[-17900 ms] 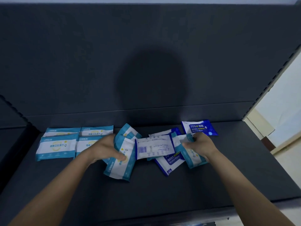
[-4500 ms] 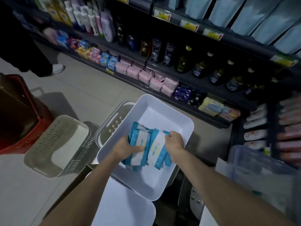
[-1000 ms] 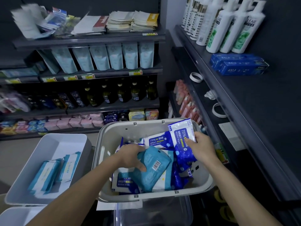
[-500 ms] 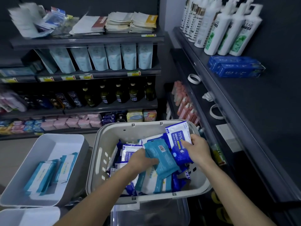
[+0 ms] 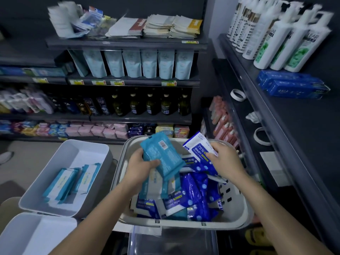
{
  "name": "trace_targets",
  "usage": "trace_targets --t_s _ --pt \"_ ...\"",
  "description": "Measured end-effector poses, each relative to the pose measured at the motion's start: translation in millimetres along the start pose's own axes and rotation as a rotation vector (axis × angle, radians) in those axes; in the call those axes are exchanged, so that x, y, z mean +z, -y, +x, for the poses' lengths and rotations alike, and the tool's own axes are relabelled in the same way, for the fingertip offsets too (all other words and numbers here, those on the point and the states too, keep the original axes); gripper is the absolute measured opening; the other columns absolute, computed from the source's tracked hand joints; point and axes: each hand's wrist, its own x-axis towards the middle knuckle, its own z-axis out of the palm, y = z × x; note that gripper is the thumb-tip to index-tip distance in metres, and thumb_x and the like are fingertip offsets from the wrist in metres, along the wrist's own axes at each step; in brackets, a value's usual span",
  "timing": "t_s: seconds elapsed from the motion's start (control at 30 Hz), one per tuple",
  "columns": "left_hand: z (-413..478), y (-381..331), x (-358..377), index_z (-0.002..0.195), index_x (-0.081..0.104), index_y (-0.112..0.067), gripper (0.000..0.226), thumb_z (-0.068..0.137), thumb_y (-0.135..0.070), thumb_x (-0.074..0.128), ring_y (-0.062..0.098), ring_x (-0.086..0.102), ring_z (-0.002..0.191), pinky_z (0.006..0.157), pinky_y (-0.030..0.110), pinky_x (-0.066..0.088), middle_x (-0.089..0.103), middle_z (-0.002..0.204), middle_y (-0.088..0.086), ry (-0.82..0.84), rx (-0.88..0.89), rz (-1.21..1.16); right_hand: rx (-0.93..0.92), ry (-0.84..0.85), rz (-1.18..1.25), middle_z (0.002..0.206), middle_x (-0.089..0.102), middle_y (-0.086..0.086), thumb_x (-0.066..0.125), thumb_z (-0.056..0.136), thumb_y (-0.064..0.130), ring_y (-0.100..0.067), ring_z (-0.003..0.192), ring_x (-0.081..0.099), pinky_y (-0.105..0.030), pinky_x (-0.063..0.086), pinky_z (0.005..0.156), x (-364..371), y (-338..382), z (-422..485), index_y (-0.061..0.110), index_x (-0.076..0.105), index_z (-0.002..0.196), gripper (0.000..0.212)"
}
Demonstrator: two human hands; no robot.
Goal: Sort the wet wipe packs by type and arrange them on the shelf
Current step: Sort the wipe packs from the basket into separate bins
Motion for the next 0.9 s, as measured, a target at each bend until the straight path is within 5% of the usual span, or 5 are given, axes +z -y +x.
trace_targets --t_s 0.27,0.43,0.53,0.73,0.9 --pt "-6.3 -22.6 -44.9 0.105 0.059 -0.013 0.027 0.083 -0.002 0.069 0.026 0.070 0.089 0.075 0.045 0.058 0.070 0.103 0.007 -0.218 0.126 -0.040 -0.050 0.310 -0.034 0.091 0.065 0.000 0.058 0.091 0.019 -0.016 0.080 0.059 -0.027 0.041 0.062 -2.1 36.9 15.1 0.014 0.062 0.094 0.007" --pt "-15.7 -18.1 -68.4 0.105 0.059 -0.013 0.024 0.085 -0.003 0.067 0.027 0.073 0.082 0.073 0.050 0.058 0.072 0.100 0.009 -0.328 0.095 -0.226 -0.259 0.788 -0.247 0.076 0.050 0.009 0.066 0.085 0.024 -0.009 0.069 0.048 -0.028 0.038 0.061 22.8 55.5 13.2 0.027 0.045 0.069 0.027" --pt "-18.4 -14.1 -76.8 0.110 0.058 -0.012 0.026 0.086 -0.004 0.066 0.029 0.073 0.083 0.074 0.052 0.058 0.072 0.101 0.010 -0.312 0.063 -0.276 -0.334 0.926 -0.512 0.100 0.052 -0.003 0.075 0.078 0.031 -0.017 0.085 0.046 -0.030 0.040 0.072 52.7 59.0 -8.0 0.016 0.051 0.100 0.036" --pt "-7.2 -13.4 -92.9 0.112 0.057 -0.007 0.029 0.085 -0.002 0.067 0.026 0.073 0.077 0.062 0.039 0.057 0.071 0.100 0.012 -0.287 0.051 -0.258 -0.242 0.779 -0.689 0.127 0.049 -0.010 0.085 0.068 0.026 -0.030 0.117 0.043 -0.041 0.049 0.089 62.7 65.1 -28.7 0.016 0.037 0.136 0.084" --pt "-2.3 -12.6 -105.6 0.110 0.057 -0.006 0.027 0.085 0.000 0.065 0.027 0.073 0.079 0.068 0.043 0.058 0.072 0.099 0.011 -0.257 0.037 -0.312 -0.263 0.655 -0.751 0.124 0.038 -0.010 0.077 0.075 0.010 -0.031 0.112 0.042 -0.035 0.045 0.066 66.3 80.9 -42.3 0.010 0.052 0.121 0.051"
